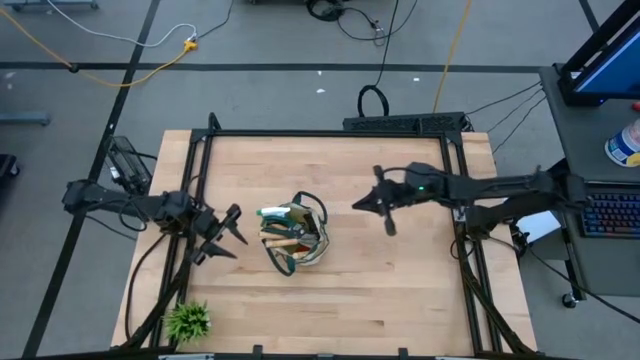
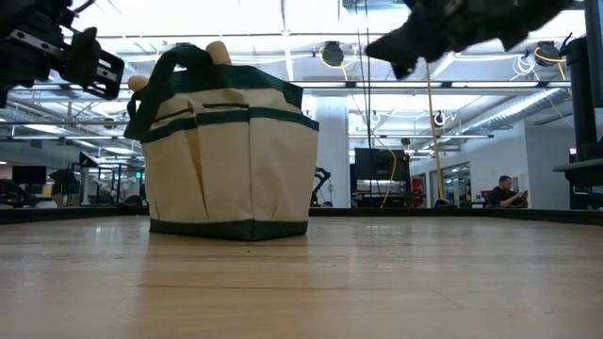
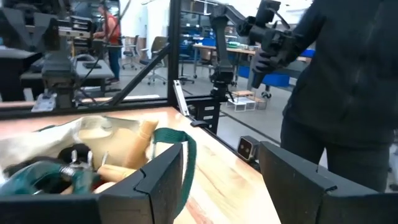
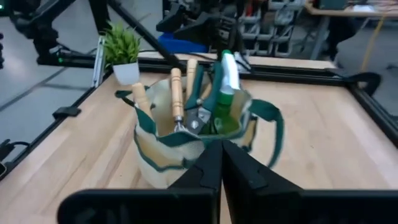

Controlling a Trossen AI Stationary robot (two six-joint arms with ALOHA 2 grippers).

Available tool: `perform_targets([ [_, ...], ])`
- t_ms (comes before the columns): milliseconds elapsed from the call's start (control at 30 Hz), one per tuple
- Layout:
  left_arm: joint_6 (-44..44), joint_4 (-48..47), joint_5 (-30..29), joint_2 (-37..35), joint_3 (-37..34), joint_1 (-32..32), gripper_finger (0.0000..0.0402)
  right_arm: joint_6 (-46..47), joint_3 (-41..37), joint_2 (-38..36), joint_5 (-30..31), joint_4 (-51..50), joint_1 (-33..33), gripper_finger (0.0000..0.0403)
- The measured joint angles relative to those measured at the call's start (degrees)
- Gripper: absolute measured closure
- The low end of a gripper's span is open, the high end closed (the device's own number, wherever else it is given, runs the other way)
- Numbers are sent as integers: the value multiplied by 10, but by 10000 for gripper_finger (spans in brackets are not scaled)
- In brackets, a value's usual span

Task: Pick & Place Garden tools in Gardening bag
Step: Return to Home Position

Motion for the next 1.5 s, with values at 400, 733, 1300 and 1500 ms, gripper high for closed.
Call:
perform_targets([
  [400, -28, -1, 37, 0, 0, 63, 185, 63, -117, -142, -1, 12, -64, 402],
  [733, -28, -1, 85, -9, 0, 87, 185, 93, -160, -241, 15, 12, -93, 403],
  [1300, -20, -28, 111, -103, 0, 89, 185, 156, -239, -389, 50, 12, -93, 403],
  [1500, 17, -59, 83, -137, 0, 89, 185, 169, -261, -418, 50, 11, -93, 403],
])
